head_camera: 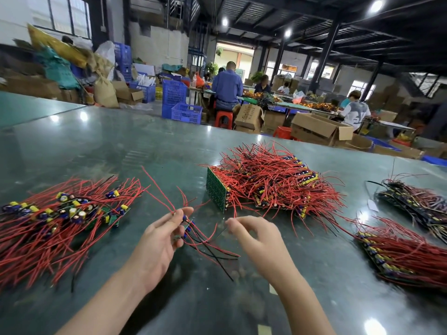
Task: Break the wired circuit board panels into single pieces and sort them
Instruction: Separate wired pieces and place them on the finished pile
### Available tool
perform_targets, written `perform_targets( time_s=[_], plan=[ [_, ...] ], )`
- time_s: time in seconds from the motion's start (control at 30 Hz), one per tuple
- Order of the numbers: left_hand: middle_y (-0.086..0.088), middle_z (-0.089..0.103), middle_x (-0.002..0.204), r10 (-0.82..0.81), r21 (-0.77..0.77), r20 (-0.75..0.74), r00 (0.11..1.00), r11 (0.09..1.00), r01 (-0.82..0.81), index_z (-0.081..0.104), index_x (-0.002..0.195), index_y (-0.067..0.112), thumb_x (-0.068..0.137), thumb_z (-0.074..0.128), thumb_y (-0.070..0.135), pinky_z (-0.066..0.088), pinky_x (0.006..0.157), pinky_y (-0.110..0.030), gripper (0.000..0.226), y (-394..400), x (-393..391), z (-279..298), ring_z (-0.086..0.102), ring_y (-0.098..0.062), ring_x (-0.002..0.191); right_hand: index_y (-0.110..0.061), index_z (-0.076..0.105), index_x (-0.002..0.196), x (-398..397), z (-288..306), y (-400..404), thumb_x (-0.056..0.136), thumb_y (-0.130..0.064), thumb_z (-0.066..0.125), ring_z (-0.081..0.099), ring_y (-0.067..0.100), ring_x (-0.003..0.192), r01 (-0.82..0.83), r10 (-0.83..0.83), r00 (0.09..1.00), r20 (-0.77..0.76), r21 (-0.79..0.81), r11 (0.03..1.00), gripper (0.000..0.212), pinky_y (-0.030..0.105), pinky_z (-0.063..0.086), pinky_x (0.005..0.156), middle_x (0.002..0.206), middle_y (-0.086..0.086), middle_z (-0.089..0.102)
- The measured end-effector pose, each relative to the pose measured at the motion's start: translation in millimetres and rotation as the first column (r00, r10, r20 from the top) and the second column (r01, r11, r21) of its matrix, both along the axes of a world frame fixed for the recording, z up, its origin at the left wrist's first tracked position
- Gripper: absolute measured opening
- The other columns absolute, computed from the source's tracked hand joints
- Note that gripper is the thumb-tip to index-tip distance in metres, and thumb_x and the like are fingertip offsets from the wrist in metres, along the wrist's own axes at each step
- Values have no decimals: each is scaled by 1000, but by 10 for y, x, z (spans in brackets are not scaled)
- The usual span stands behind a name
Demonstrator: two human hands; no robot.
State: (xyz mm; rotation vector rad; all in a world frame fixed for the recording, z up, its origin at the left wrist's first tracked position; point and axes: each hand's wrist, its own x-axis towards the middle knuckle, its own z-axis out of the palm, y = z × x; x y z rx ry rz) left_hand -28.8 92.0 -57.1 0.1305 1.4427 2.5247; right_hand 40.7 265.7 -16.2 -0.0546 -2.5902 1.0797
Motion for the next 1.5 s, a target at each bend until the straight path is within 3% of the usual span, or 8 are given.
perform_targets(
  time_s=[0.1,0.2,0.33,0.5,0.63,0.97,1.23,1.5],
  plan=[
    [5,57,72,-58,-26,-30,998,998,57,71,98,11,72,62,24,28,58,-23,31,74,57,-36,43,-6,61,-29,73,73,-13,20,-14,88,-39,60,59,2,67,-25,34,995,90,-101,995,22,24,45,70,77,-5,72],
    [1,55,71,-61,-60,-41,997,996,59,71,88,10,68,66,25,29,57,-23,26,141,109,-64,41,-9,62,-25,76,74,-13,-6,-127,84,-32,67,58,-6,65,-81,101,988,114,-170,982,15,14,44,65,72,-10,73],
    [4,60,71,-98,-79,-88,991,993,91,75,81,15,64,71,30,29,59,-26,24,147,131,-79,41,-10,65,-32,71,69,4,-65,-245,79,-31,70,56,-2,62,-93,106,990,92,-132,987,11,22,46,63,75,0,72],
    [4,63,73,-86,-87,-123,989,993,76,73,85,12,66,70,29,30,60,-26,26,122,144,-80,41,-9,65,-20,76,76,2,-79,-265,80,-19,71,53,-5,56,-83,89,995,41,-132,988,7,10,38,56,58,-17,64],
    [4,65,70,-78,-112,-209,975,992,56,69,90,9,71,66,23,41,57,-10,24,118,176,-81,52,0,57,-29,69,64,-12,-82,-256,83,-14,69,49,-4,49,-136,158,983,93,-210,968,24,7,35,51,52,-16,59],
    [8,65,68,-15,-135,-200,980,991,-13,69,87,8,78,65,12,43,57,-7,11,153,162,-130,51,3,53,-20,68,63,-14,-97,-302,86,-17,67,46,6,56,-32,151,954,259,-412,910,23,17,36,54,63,-2,63],
    [8,64,72,42,-158,-148,988,985,-65,73,86,11,72,66,26,31,62,-26,21,52,46,-85,36,-8,58,-21,69,63,-8,-106,-284,82,-19,71,54,5,60,-15,157,939,305,-420,907,20,15,43,63,57,-9,65],
    [15,58,56,178,-111,-49,983,977,-182,68,87,13,91,56,11,29,57,-21,12,-26,-83,-28,36,-6,59,-21,68,60,-4,-63,-240,84,-19,69,47,-5,45,-22,132,964,231,-424,905,24,7,35,49,54,-10,63]
  ],
)
